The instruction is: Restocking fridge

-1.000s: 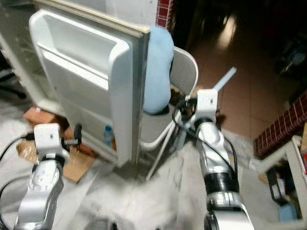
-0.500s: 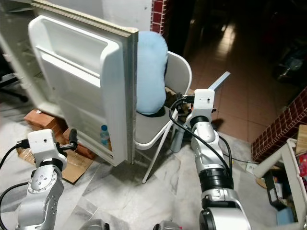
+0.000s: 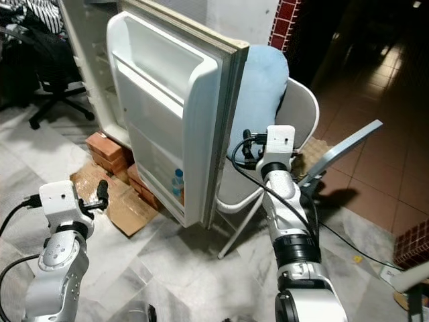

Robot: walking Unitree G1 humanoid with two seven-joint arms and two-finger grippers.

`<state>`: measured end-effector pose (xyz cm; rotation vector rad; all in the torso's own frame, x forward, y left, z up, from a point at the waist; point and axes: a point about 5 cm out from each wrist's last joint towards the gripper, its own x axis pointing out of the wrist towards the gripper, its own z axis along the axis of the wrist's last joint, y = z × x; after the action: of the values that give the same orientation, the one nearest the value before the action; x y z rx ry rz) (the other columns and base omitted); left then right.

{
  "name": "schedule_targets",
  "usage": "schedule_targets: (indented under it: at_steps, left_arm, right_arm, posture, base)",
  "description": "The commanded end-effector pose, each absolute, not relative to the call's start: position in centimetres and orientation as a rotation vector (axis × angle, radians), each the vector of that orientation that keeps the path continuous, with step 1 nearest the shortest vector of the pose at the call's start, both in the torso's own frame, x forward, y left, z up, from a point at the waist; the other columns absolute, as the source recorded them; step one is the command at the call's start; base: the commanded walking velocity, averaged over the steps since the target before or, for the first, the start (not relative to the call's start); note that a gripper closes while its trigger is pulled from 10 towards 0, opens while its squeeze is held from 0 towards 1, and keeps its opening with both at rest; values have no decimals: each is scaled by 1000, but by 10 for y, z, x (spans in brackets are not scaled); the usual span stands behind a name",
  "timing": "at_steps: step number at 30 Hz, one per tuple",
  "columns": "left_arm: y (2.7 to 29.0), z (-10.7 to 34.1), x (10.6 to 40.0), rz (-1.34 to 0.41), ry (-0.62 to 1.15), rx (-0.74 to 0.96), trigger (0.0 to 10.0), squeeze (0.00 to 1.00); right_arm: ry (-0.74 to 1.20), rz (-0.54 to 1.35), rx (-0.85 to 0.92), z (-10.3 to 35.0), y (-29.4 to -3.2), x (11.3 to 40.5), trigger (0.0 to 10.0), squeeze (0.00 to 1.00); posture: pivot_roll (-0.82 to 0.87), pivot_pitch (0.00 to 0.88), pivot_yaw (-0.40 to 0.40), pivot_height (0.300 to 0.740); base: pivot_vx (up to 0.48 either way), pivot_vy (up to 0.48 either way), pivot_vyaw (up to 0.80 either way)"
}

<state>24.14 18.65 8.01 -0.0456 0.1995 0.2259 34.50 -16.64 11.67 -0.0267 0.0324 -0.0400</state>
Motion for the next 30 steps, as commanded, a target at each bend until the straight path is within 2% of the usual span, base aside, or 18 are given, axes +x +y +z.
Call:
schedule_targets:
  at_steps: [1, 8, 20, 22, 26, 28, 30]
  left_arm:
    - [183, 83, 244, 212, 188, -45, 10000, 0]
    - [181, 84, 244, 197, 185, -53, 10000, 0]
    - [182, 83, 245, 223, 193, -63, 10000, 0]
    - [183, 82, 246, 228, 200, -63, 10000, 0]
    - [182, 76, 247, 243, 252, -69, 10000, 0]
    - [184, 65, 244, 265, 351, -105, 10000, 0]
    - [187, 58, 241, 282, 401, -129, 10000, 0]
  right_arm:
    - [28, -64, -37, 120, -171, 348, 10000, 0]
    - [34, -78, -42, 119, -171, 349, 10000, 0]
    - [28, -86, 18, 126, -158, 358, 10000, 0]
    - [25, -67, 40, 130, -150, 361, 10000, 0]
    - [15, 61, 129, 144, -111, 369, 10000, 0]
    - [6, 186, 183, 154, -82, 368, 10000, 0]
    - [-5, 223, 189, 158, -72, 367, 10000, 0]
  posture:
    - [56, 0, -53, 740]
    - [57, 0, -52, 740]
    - [56, 0, -51, 740]
    - [54, 0, -49, 740]
    - [60, 0, -51, 740]
    - [62, 0, -53, 740]
    - [63, 0, -54, 740]
  base:
    - [326, 0, 0]
    - [349, 0, 0]
    - [0, 0, 0]
    - [0, 0, 0]
    - [0, 0, 0]
    - [0, 0, 0]
    - [0, 0, 0]
